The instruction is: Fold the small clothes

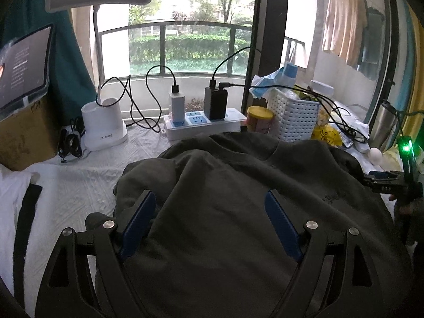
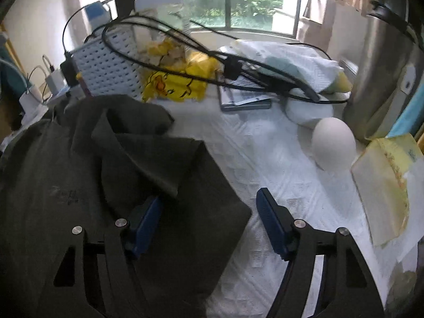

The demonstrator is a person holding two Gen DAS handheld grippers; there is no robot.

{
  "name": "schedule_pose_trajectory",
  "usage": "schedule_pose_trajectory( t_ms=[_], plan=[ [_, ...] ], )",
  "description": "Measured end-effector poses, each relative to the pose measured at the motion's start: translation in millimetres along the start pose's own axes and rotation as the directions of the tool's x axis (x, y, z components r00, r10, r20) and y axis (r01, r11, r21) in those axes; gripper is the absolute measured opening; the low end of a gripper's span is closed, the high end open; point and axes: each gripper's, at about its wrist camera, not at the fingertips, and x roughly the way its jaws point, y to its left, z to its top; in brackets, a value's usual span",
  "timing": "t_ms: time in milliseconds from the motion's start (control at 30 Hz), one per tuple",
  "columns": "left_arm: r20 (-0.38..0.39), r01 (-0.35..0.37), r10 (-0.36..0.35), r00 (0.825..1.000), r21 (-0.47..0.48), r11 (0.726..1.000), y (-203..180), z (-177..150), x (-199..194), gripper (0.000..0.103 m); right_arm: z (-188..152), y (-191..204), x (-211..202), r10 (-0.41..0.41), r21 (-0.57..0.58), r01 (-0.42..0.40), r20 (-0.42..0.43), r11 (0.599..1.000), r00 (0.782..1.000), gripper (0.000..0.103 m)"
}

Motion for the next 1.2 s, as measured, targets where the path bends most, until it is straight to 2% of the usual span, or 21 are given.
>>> schedule_pose_trajectory(
  t_ms=[33,100,167,233,367,533,767,933,1000,1067,1200],
  plan=[
    [-0.005,0.001,-0.001,1.0,-0.005,1.0,1.0,0.0,1.0,0.087,0.3,3.9,0.0,0.01,-0.02,-0.01,0.0,1.0,1.0,0.071],
    [-0.007,0.004,-0.004,1.0,-0.013,1.0,2.0,0.5,0.7,0.087,0.5,10.3,-1.7,0.008,-0.051,-0.007,0.016,0.999,1.0,0.048],
    [0.003,0.006,-0.006,1.0,-0.01,1.0,1.0,1.0,-3.2,0.087,0.3,12.1,-2.3,0.03,-0.054,-0.029,0.018,0.998,0.999,0.019],
    [0.011,0.009,-0.009,1.0,-0.009,1.0,0.2,0.6,-7.7,0.087,-0.7,14.3,-5.4,0.044,-0.057,-0.043,0.02,0.997,0.999,0.01],
    [0.027,0.013,-0.013,1.0,-0.017,1.0,2.1,1.1,-16.4,0.087,1.9,14.1,-21.4,0.045,-0.047,-0.041,0.074,0.998,0.996,0.008],
    [0.05,0.031,-0.03,0.998,-0.027,0.999,4.4,-0.4,-28.8,0.087,4.7,14.1,-63.2,0.014,-0.037,-0.008,0.158,0.999,0.987,0.008],
    [0.086,0.058,-0.055,0.995,-0.033,0.998,10.5,-6.8,-49.3,0.087,-4.7,12.9,-93.8,-0.039,0.006,0.039,0.2,0.999,0.979,0.007],
    [0.102,0.066,-0.06,0.993,-0.05,0.997,22.4,-13.7,-63.2,0.087,-13.3,45.1,-103.6,0.019,-0.048,-0.008,0.223,0.999,0.975,0.007],
    [0.105,0.069,-0.063,0.992,-0.058,0.996,26.9,-17.1,-67.0,0.087,-18.3,64.2,-102.2,0.054,-0.102,-0.032,0.218,0.994,0.974,0.007],
    [0.106,0.074,-0.067,0.992,-0.067,0.995,32.9,-21.7,-70.5,0.087,-24.0,80.5,-95.7,0.056,-0.146,-0.027,0.194,0.989,0.979,0.007],
    [0.099,0.081,-0.073,0.992,-0.081,0.993,42.9,-30.5,-75.8,0.087,-40.3,107.2,-77.6,0.078,-0.185,-0.06,0.094,0.981,0.992,0.007]
  ],
)
